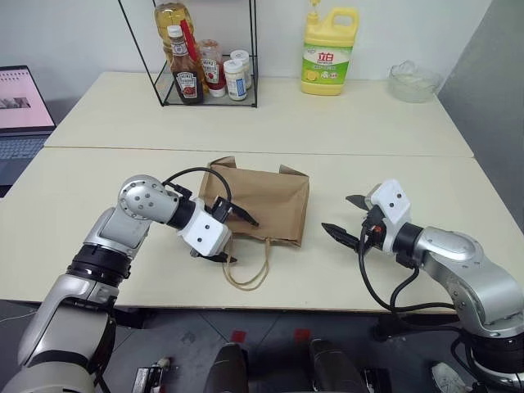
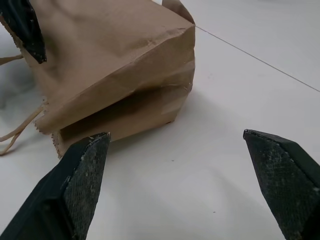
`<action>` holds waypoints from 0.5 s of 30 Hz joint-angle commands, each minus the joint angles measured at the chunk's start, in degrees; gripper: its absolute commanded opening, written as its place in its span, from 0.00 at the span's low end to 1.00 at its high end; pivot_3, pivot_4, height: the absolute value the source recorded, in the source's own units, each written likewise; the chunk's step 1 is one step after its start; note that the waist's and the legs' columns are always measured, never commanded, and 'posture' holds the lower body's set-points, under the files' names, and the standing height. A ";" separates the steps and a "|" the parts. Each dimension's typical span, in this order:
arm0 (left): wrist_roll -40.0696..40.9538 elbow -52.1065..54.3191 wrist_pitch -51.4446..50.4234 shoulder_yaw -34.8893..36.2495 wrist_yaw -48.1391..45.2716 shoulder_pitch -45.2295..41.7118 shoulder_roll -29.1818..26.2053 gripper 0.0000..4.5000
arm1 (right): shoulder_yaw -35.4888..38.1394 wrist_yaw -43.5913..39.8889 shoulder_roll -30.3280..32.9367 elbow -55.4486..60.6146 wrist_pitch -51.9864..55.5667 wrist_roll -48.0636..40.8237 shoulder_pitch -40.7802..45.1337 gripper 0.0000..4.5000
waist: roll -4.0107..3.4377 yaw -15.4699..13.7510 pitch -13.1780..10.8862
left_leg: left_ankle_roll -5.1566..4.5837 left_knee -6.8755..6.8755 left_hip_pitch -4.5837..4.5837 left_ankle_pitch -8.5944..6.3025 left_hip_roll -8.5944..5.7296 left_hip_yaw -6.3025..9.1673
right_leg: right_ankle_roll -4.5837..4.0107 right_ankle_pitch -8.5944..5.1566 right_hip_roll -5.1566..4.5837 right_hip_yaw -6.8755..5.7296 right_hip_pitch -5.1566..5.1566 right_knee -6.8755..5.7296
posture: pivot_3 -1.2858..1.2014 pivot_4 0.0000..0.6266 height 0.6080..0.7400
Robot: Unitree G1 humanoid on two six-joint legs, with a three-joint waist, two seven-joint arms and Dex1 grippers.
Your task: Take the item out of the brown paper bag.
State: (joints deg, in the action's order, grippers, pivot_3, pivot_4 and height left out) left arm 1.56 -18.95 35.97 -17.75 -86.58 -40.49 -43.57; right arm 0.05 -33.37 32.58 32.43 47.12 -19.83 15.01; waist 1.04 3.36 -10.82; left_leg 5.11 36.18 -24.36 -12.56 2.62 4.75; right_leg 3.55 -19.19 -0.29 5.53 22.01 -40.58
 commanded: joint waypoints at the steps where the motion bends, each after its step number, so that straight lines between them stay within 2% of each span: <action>1: -0.07 -0.35 4.71 -0.50 0.69 0.74 -0.38 1.00 | 1.96 0.69 0.63 2.70 0.56 -1.37 0.54 0.99 | 0.00 0.03 0.00 | 0.00 0.00 0.00 0.00 0.00 0.00 | 0.00 0.00 0.00 0.00 0.00 0.00 | 0.52 0.24 1.00; 3: 0.76 0.23 2.09 -0.28 1.76 1.25 0.49 1.00 | 2.06 0.72 0.88 2.79 0.68 -1.49 0.52 0.99 | 0.00 0.02 0.00 | 0.00 0.00 0.00 0.00 0.00 0.00 | 0.00 0.00 0.00 0.00 0.00 0.00 | 0.52 0.24 1.00; 6: 2.78 2.13 -2.69 0.22 2.59 2.08 1.34 0.88 | 1.95 0.43 1.64 3.00 0.20 -1.35 -0.08 1.00 | 0.00 0.00 0.00 | 0.00 0.01 0.00 0.00 0.00 0.00 | 0.00 0.00 0.00 0.00 0.00 -0.02 | 0.52 0.24 1.00; 10: 6.32 4.89 -10.73 1.50 2.75 2.65 1.61 0.60 | 1.28 -2.53 4.28 3.32 -1.64 -1.71 -1.96 1.00 | 0.00 0.01 0.00 | 0.00 0.02 0.00 0.00 0.00 0.02 | 0.00 0.00 0.00 -0.01 0.00 -0.04 | 0.52 0.24 1.00; 15: 11.40 9.88 -25.87 3.25 4.03 2.03 2.17 0.25 | -1.54 -12.03 12.26 2.93 -8.86 -0.55 -5.33 1.00 | 0.00 0.00 0.00 | -0.01 0.07 0.00 0.00 -0.01 0.01 | 0.00 0.00 0.00 0.00 -0.02 -0.04 | 0.52 0.24 1.00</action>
State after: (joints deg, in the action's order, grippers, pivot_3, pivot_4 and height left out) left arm 10.41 -11.60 14.64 -16.79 -83.72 -37.74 -41.36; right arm -1.31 -42.17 43.69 33.61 41.55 -20.76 10.00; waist 1.04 3.36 -10.81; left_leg 5.10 36.27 -24.36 -12.57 2.62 4.78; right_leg 3.55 -19.20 -0.29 5.52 21.98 -40.62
